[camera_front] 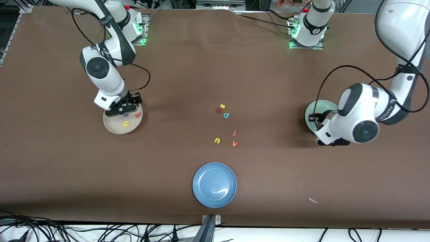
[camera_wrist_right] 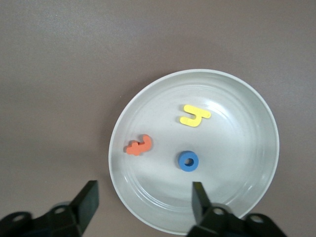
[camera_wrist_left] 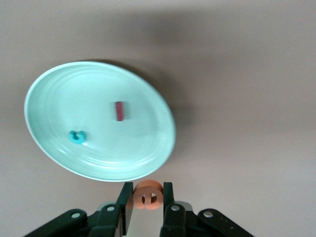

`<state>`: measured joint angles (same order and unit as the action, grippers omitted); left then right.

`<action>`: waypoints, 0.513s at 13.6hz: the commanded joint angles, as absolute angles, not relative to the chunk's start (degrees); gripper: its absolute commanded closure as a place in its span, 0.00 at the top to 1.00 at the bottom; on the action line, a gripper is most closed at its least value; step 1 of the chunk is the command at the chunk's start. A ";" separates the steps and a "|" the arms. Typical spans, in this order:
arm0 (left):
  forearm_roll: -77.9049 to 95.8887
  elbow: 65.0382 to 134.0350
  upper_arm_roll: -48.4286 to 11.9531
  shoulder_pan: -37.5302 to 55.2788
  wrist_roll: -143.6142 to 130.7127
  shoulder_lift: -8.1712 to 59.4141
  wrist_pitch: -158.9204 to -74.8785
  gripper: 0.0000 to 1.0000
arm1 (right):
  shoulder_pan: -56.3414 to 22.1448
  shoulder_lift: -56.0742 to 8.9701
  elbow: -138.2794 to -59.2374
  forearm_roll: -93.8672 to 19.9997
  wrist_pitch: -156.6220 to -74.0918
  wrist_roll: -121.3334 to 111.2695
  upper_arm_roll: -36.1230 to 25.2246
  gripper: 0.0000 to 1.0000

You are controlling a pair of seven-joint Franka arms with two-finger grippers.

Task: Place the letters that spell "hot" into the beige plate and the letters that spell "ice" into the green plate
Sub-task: 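Release the e onto the green plate while the right gripper releases the 4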

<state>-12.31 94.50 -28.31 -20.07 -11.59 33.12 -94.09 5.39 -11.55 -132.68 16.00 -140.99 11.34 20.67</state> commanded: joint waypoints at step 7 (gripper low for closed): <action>-16.44 105.29 -28.74 -27.07 -4.83 32.87 -103.80 0.93 | 5.19 -9.58 -114.29 7.21 -117.29 10.20 20.66 1.00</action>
